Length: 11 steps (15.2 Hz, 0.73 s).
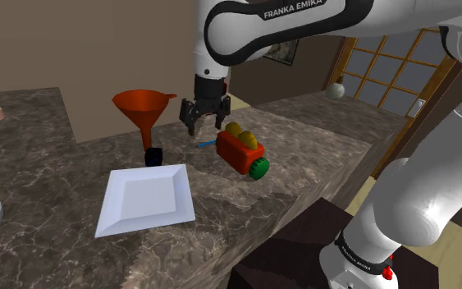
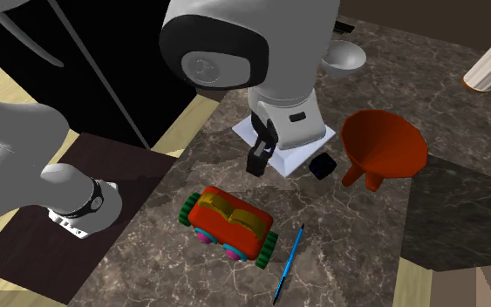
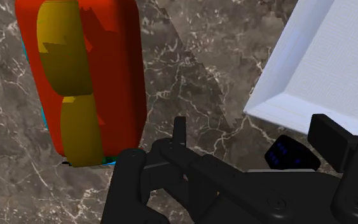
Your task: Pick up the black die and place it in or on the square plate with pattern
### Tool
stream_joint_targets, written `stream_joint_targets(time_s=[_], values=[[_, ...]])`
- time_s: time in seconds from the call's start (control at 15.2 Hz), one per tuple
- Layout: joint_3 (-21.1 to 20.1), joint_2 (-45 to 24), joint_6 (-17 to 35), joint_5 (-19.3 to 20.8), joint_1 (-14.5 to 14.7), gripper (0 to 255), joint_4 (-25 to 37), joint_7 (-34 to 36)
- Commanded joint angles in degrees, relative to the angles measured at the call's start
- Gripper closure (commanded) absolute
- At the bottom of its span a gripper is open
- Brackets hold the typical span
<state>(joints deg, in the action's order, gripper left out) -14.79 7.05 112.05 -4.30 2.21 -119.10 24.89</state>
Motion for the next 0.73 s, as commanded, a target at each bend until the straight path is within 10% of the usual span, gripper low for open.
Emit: stream_joint_targets(time_s=[0.0, 0.66], values=[[-0.9, -4.4, 1.8, 1.3, 0.4, 0, 2.7, 2.0], [-1.9, -27.3, 4.2, 9.7, 4.7, 0, 22.8, 10.7]])
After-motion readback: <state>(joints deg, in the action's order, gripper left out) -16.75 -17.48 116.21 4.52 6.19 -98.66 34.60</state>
